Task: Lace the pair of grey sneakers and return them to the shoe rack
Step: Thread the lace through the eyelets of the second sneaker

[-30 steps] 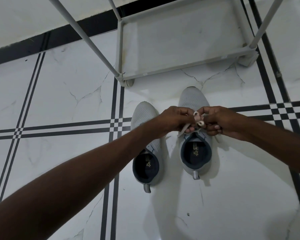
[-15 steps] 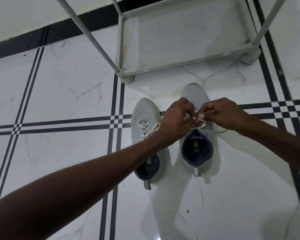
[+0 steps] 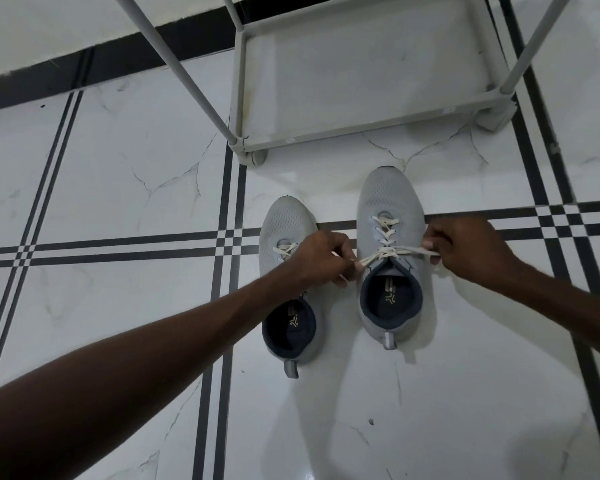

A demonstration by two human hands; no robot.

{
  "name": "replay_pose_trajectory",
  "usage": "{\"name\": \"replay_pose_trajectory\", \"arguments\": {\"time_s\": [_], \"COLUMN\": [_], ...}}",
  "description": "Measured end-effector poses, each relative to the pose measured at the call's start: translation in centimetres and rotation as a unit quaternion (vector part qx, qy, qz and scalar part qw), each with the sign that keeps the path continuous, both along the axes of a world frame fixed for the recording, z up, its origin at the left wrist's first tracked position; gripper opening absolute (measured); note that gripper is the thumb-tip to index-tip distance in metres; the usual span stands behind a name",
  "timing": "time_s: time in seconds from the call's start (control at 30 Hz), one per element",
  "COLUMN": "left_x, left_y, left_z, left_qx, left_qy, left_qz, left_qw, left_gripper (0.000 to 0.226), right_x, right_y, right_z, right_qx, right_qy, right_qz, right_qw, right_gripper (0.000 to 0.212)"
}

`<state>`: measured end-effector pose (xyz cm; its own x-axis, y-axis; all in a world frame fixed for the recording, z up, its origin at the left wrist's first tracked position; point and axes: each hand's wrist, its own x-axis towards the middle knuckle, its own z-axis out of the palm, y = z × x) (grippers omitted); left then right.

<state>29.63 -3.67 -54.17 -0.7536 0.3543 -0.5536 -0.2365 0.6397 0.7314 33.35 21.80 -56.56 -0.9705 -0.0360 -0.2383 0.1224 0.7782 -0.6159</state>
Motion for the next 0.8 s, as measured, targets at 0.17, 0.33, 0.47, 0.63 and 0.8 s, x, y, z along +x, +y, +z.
{"name": "replay_pose_trajectory", "arguments": {"time_s": [0.17,0.33,0.47,0.63,0.8], "left_x": [-0.1,0.8,1.0,1.0,1.8], "left_y": [0.3,0.6,-0.3,-1.5,-2.1], "left_z": [0.9,0.5,1.1,0.8,0.3], "left_qx": [-0.051,-0.210,-0.207,-0.235,-0.203], "left_qy": [0.173,0.389,0.425,0.383,0.333], "left_qz": [-0.131,-0.327,-0.357,-0.397,-0.388], "left_qw": [0.975,0.835,0.806,0.801,0.835], "left_gripper": [0.008,0.026,0.053,0.041,0.050], "right_x": [-0.3,-0.4,-0.2,-0.3,0.3], "right_y": [0.3,0.2,0.8,1.7,2.1], "right_z": [-0.3,-0.5,-0.5,-1.0,-2.6], "right_qx": [0.043,0.127,0.239,0.286,0.309], "right_qy": [0.045,0.083,0.078,0.154,0.196], "right_qz": [0.134,0.213,0.272,0.312,0.293], "right_qw": [0.989,0.965,0.929,0.893,0.883], "right_gripper": [0.021,0.012,0.030,0.028,0.033]}}
